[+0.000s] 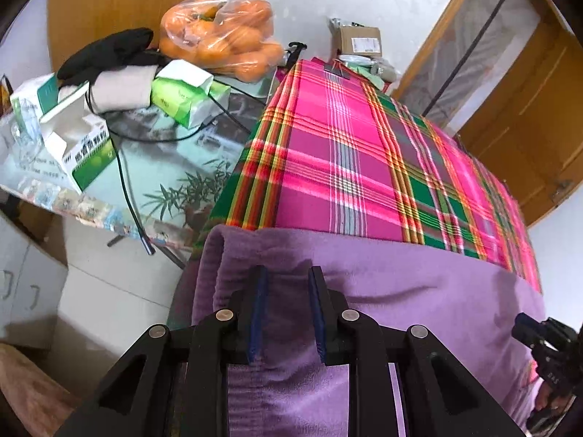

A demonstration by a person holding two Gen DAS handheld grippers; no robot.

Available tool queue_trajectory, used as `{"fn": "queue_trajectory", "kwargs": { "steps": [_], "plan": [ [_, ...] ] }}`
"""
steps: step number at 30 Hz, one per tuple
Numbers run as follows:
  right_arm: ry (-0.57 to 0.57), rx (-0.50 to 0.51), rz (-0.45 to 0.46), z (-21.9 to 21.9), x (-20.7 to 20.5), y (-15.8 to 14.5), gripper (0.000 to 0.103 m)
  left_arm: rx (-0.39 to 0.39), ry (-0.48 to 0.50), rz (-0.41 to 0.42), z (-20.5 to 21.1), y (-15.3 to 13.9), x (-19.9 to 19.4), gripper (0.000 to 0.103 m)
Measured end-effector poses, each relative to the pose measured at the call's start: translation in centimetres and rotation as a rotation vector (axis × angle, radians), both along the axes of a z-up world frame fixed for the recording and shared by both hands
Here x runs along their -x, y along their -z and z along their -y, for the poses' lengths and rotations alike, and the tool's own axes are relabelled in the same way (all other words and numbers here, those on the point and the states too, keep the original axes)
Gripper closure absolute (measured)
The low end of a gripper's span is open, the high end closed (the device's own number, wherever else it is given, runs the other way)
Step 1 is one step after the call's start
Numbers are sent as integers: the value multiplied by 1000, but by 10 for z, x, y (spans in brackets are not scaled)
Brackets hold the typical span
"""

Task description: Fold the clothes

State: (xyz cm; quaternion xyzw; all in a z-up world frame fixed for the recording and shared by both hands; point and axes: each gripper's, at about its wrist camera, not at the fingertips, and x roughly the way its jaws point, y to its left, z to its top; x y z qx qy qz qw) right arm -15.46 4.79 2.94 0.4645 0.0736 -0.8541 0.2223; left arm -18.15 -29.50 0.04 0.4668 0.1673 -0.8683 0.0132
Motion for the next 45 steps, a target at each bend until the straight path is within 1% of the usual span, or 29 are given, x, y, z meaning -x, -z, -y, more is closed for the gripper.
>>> {"fn": "queue_trajectory", "kwargs": {
  "steps": [3,4,6,9,11,13,15,20,24,25,28,30,32,34,37,42,45],
  "plan": [
    [14,-1,6,-2,3,2,84,41,-4,-26,-1,0,9,79],
    [19,-1,8,-3,3,2,84,40,-13,-25,-1,0,10,79],
    [21,4,8,-4,3,0,84,34,-27,-5,0,-1,12,79],
    [16,-1,-11,-6,1,-7,84,82,3,26,-5,-4,10,79],
    [11,0,-22,-7,1,-11,84,115,17,26,-9,-9,6,79],
    [7,-4,-40,-6,2,-14,81,158,42,10,-13,-16,0,79],
    [-2,-6,-48,-3,4,-15,73,187,83,-9,-17,-24,-3,79],
    [-40,-4,-63,9,12,-18,69,225,187,-17,-24,-32,-1,77],
    [-81,-12,-56,26,23,-17,66,258,224,-3,-29,-27,4,77],
    [-93,-21,-51,31,27,-17,66,271,235,0,-32,-26,4,76],
    [-127,-63,-52,49,37,-14,65,343,252,29,-38,-19,8,76],
    [-147,-79,-52,60,43,-12,65,356,268,35,-40,-18,9,76],
    [-171,-87,-43,70,49,-9,64,381,288,29,-42,-18,12,76],
    [-185,-116,-44,79,54,-3,64,408,303,17,-44,-20,15,76],
    [-205,-112,-9,89,64,7,64,415,325,16,-44,-17,21,76],
    [-215,-120,18,98,72,21,64,438,361,11,-48,-6,28,76],
    [-229,-130,-1,100,73,24,63,436,380,-4,-47,-4,29,75]
  ]
}}
